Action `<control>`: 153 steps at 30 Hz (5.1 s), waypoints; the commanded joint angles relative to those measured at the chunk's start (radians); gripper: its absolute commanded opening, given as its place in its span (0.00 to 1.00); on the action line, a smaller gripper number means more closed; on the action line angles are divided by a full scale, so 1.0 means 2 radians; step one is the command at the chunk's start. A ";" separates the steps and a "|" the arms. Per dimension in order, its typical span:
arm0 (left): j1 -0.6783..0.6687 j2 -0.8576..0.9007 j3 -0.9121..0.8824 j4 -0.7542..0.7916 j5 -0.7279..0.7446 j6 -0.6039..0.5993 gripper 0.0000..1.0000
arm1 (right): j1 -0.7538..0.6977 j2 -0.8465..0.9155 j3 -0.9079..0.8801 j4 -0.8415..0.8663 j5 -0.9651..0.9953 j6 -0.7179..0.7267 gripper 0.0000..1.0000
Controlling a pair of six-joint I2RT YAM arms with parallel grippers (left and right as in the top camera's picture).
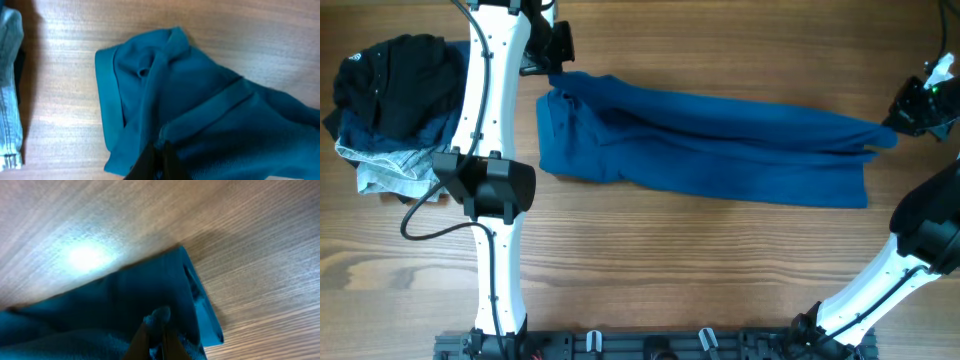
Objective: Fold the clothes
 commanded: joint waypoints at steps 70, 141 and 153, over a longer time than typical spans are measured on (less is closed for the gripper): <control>0.021 -0.179 -0.126 0.139 -0.087 -0.030 0.99 | -0.104 -0.004 -0.286 0.284 -0.081 0.070 0.04; 0.021 -0.179 -0.126 0.134 -0.085 -0.033 1.00 | 0.406 -0.157 -0.266 0.269 0.019 0.099 0.63; 0.021 -0.179 -0.126 0.133 -0.085 -0.033 1.00 | 0.410 -0.103 -0.307 0.299 0.013 0.109 0.36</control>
